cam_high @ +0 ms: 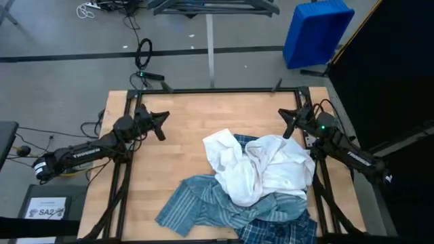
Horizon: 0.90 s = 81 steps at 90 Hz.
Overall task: Hang clothes
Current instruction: Return to Home Position
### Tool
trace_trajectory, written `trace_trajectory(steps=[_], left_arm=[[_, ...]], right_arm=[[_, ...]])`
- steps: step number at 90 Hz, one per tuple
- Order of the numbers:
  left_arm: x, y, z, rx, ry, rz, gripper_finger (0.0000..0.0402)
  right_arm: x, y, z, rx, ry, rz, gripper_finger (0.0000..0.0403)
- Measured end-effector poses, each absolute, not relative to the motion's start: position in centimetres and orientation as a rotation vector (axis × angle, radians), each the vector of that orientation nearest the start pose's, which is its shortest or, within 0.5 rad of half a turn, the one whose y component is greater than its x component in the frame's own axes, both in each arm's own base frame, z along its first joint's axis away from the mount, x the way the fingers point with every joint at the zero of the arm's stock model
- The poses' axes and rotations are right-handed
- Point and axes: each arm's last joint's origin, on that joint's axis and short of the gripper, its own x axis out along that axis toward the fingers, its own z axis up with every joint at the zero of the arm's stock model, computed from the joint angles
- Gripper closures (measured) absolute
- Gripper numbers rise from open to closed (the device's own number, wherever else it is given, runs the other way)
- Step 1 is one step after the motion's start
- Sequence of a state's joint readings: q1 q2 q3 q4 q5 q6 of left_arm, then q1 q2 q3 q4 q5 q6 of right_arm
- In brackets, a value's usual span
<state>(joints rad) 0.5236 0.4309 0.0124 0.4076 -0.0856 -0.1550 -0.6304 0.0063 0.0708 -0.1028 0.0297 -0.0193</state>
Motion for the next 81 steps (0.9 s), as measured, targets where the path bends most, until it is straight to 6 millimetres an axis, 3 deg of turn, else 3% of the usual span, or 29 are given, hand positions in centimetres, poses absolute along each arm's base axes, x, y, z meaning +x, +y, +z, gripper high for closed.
trace_trajectory(steps=[81], left_arm=[[10.70,6.46,16.81,-0.182,-0.046,0.609,0.0401]], right_arm=[[7.49,-5.56,17.72,-0.007,0.043,-0.658,0.0370]])
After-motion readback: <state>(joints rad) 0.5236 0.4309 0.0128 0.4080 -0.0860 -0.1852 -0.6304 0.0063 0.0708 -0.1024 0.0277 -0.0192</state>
